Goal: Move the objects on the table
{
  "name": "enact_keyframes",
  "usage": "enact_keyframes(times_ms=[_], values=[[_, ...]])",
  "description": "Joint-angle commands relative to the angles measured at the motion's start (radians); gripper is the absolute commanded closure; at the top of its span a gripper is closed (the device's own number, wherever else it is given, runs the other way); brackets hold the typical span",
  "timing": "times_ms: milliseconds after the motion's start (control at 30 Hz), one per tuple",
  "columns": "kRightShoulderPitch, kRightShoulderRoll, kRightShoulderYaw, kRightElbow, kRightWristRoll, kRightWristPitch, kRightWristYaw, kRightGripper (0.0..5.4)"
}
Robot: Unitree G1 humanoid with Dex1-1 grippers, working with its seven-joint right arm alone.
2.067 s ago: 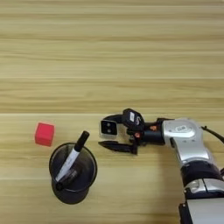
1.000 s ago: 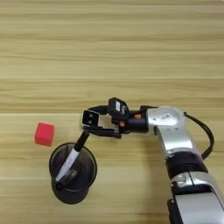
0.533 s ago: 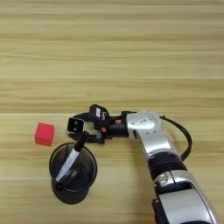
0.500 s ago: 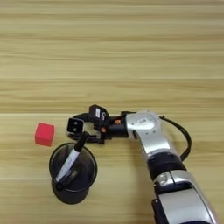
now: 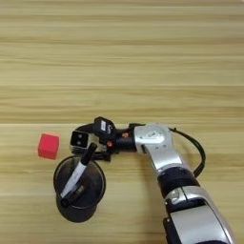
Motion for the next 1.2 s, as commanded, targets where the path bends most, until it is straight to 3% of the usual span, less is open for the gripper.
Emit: enact_keyframes(times_ms=[33,533,900,1200], values=[[-0.048,-0.024,-0.010,-0.039,0.005,-0.006,-0.032,1.57],[-0.063,-0.030,-0.077,-0.121,0.081,0.013,-0.048,0.03],[-0.029,-0.069,-0.119,-0.258,0.135,0.065,-0.035,0.03],[0.019,-0.124,-0.163,-0.437,0.238,0.168,0.009,0.03]])
